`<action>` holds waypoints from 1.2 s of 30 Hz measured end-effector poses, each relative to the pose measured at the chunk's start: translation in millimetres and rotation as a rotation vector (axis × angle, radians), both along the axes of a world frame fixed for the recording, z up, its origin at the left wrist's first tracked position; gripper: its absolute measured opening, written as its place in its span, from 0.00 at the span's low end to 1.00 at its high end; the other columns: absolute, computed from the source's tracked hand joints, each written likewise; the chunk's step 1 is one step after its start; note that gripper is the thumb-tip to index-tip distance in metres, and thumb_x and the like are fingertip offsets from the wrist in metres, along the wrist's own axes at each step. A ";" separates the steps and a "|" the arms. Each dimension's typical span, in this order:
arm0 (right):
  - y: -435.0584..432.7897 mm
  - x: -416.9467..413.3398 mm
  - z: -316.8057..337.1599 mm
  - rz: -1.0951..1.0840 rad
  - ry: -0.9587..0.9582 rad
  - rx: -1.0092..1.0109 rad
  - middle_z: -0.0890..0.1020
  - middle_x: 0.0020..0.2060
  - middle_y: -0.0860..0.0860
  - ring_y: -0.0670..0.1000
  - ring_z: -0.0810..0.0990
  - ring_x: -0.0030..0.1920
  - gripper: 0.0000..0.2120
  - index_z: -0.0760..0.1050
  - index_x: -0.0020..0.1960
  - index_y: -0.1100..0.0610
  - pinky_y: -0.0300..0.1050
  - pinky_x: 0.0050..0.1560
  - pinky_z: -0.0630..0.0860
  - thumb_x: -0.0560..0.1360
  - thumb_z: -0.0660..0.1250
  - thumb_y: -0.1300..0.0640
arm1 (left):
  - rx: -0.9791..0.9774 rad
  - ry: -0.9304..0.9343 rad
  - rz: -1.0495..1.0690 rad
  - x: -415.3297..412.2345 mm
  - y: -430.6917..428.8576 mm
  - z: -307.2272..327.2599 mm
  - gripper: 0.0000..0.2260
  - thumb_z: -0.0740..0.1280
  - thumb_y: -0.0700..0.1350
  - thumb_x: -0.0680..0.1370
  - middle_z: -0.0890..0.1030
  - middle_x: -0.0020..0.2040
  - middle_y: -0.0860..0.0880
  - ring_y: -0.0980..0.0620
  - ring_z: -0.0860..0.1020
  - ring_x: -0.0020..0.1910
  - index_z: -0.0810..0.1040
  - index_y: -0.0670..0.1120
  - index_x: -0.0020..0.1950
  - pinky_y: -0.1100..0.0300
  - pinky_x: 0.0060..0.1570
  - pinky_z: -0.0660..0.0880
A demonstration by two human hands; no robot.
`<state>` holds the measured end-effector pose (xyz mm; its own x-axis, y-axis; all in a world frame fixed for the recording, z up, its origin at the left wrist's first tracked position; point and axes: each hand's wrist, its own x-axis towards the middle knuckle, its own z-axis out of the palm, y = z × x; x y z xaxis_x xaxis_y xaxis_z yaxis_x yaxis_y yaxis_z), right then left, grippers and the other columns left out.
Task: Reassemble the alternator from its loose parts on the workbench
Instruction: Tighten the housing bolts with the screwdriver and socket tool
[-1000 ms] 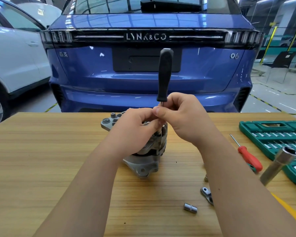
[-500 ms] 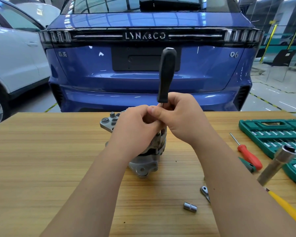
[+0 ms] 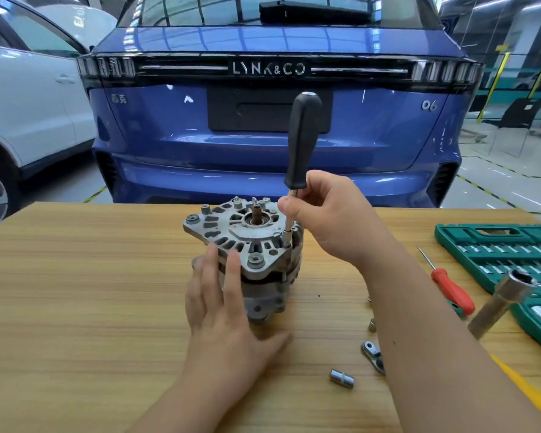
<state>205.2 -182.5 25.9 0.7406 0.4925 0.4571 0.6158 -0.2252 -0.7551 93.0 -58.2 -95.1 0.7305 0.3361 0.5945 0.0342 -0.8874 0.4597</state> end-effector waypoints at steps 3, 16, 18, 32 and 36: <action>1.0 -2.6 1.1 0.051 0.014 -0.036 0.81 0.38 0.43 0.44 0.78 0.36 0.03 0.77 0.45 0.47 0.42 0.40 0.77 0.77 0.67 0.51 | -0.013 -0.059 -0.049 5.3 9.1 -14.5 0.59 0.82 0.52 0.57 0.44 0.77 0.52 0.39 0.51 0.76 0.43 0.56 0.74 0.38 0.71 0.58; 38.6 -8.9 -9.2 -0.002 -0.041 0.003 0.80 0.31 0.48 0.44 0.77 0.30 0.09 0.76 0.41 0.55 0.42 0.35 0.77 0.73 0.73 0.52 | -0.417 0.002 -0.374 13.5 62.2 -7.5 0.49 0.76 0.60 0.62 0.62 0.72 0.64 0.67 0.69 0.66 0.45 0.71 0.72 0.62 0.60 0.72; 40.0 -8.5 -9.4 -0.030 -0.044 0.004 0.77 0.29 0.45 0.42 0.74 0.29 0.10 0.75 0.39 0.54 0.36 0.31 0.73 0.73 0.73 0.50 | -0.611 -0.105 -0.371 19.8 49.4 -3.1 0.45 0.76 0.65 0.60 0.65 0.71 0.64 0.64 0.71 0.65 0.50 0.75 0.68 0.64 0.59 0.72; 36.3 -9.1 -10.5 0.031 0.012 -0.023 0.83 0.32 0.48 0.48 0.80 0.32 0.04 0.80 0.42 0.53 0.48 0.38 0.80 0.75 0.71 0.54 | -0.898 -0.367 -0.199 42.5 26.5 8.1 0.32 0.66 0.66 0.69 0.73 0.66 0.57 0.62 0.73 0.63 0.62 0.65 0.71 0.75 0.52 0.71; 39.6 -9.5 -13.7 -0.007 -0.043 -0.029 0.82 0.32 0.45 0.46 0.79 0.32 0.06 0.79 0.41 0.49 0.48 0.37 0.79 0.75 0.71 0.50 | -0.894 -0.324 -0.232 43.5 32.0 6.4 0.34 0.65 0.69 0.66 0.71 0.69 0.56 0.58 0.71 0.67 0.61 0.67 0.70 0.59 0.63 0.73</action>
